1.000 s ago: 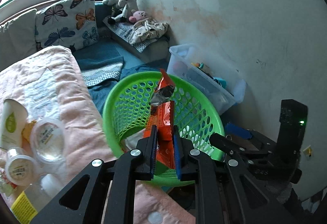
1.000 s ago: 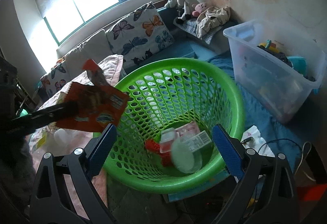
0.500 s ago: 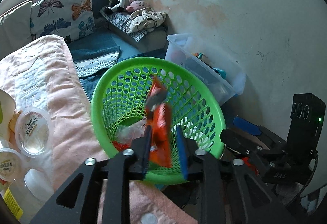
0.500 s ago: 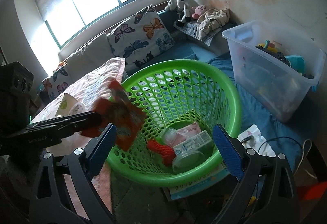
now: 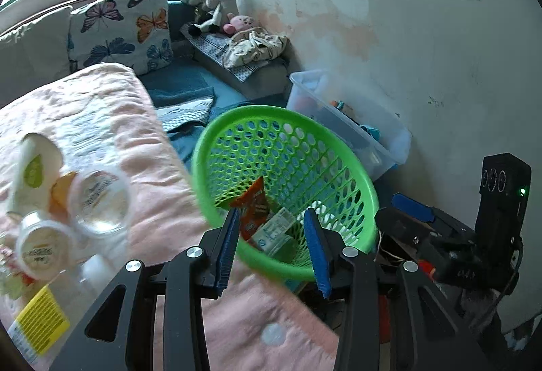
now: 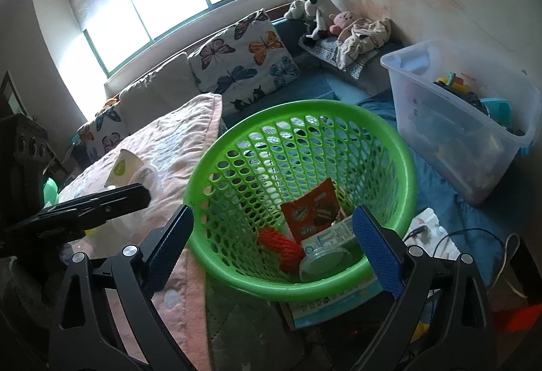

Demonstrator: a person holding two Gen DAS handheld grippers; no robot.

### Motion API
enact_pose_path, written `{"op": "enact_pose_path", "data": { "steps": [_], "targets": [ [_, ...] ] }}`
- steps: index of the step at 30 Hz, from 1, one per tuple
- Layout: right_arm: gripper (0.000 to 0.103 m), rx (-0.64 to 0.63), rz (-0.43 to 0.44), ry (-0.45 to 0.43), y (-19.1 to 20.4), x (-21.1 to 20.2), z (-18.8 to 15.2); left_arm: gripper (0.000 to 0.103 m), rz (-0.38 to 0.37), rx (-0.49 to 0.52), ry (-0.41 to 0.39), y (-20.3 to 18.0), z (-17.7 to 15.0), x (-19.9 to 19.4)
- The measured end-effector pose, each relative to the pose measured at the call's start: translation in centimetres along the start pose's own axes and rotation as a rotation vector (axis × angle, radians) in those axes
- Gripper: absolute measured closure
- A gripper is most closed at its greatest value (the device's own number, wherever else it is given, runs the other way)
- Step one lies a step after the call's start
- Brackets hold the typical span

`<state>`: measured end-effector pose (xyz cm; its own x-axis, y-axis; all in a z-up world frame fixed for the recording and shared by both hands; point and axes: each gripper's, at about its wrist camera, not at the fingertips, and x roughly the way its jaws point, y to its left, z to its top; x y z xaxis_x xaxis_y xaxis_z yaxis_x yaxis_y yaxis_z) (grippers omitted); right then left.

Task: Collect trash
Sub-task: 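Move both tools back over the bed toward the remaining trash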

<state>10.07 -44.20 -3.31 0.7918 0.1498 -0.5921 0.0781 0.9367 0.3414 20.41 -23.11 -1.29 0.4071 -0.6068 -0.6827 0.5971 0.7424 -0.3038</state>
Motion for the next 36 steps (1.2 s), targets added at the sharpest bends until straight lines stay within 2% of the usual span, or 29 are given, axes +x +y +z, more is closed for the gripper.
{"op": "enact_pose_path", "data": {
  "steps": [7,17,21,24,31,36],
  "targets": [
    [0.009,-0.027,0.021,0.001,1.8,-0.1,0.0,0.059,0.056,0.008,-0.026,2.8,-1.5,-3.5],
    [0.009,-0.072,0.05,0.018,4.9,0.6,-0.1,0.042,0.163,-0.02,-0.101,8.9,-3.8,-9.8],
    [0.009,-0.091,0.065,0.024,6.1,0.8,-0.2,0.036,0.178,-0.041,-0.108,10.9,-5.0,-11.4],
    [0.009,-0.105,0.075,0.031,7.1,1.2,-0.2,0.028,0.191,-0.03,-0.104,12.0,-5.9,-12.0],
    [0.009,-0.137,0.095,0.049,9.1,2.1,-0.4,0.026,0.236,-0.006,-0.061,14.0,-7.8,-11.5],
    [0.009,-0.15,0.103,0.063,9.8,2.7,-0.6,0.026,0.241,-0.014,-0.041,15.4,-8.6,-10.8]
  ]
}}
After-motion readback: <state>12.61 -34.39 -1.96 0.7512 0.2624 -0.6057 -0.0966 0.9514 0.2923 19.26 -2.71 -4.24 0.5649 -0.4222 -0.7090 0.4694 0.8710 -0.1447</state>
